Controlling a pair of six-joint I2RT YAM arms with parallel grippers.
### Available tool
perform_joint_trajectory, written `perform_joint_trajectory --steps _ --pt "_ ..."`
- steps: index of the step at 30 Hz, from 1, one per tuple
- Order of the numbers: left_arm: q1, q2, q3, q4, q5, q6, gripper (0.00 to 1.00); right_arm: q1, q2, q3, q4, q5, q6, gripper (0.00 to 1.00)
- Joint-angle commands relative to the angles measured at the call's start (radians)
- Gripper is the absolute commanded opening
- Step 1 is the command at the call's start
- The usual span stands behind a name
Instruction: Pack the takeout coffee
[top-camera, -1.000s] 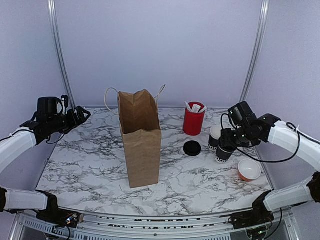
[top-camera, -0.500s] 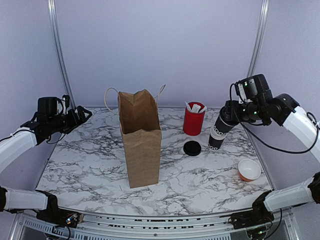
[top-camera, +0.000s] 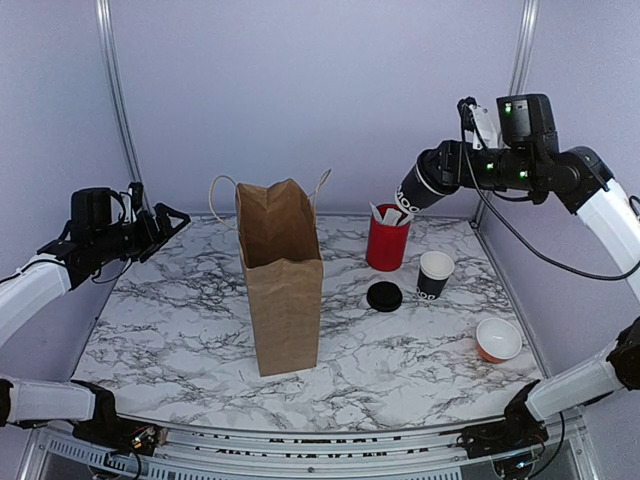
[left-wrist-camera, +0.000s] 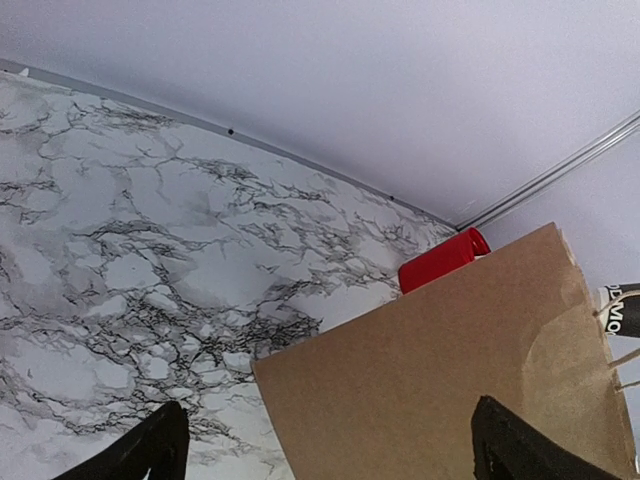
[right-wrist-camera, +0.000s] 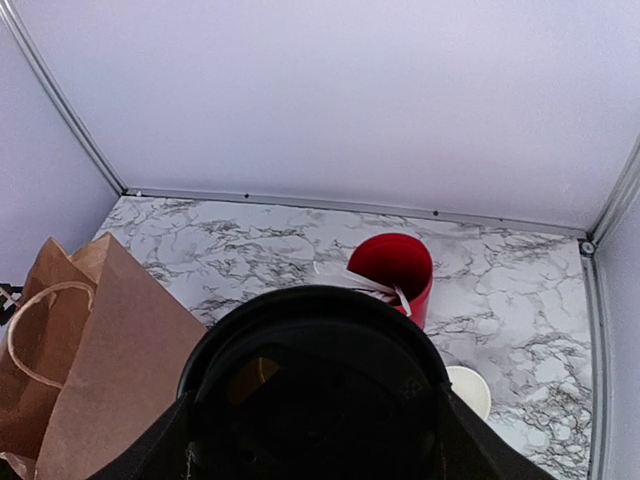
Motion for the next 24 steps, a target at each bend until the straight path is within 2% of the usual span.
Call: perform_joint_trajectory --steps 1,11,24 --pt "-0.03 -0.051 0.06 0.037 0.048 -0.035 0.99 0.056 0.045 0.107 0.057 -0.068 -0.041 0.65" --pt "-0.095 -0.094 0.137 0.037 0.061 -0.071 0.99 0.235 0.155 0.319 0.053 -0.002 -0.093 0.65" --pt "-0.154 -0.109 0.2 0.06 0.076 -0.098 0.99 0.421 0.204 0.4 0.166 0.051 -0.159 0.65"
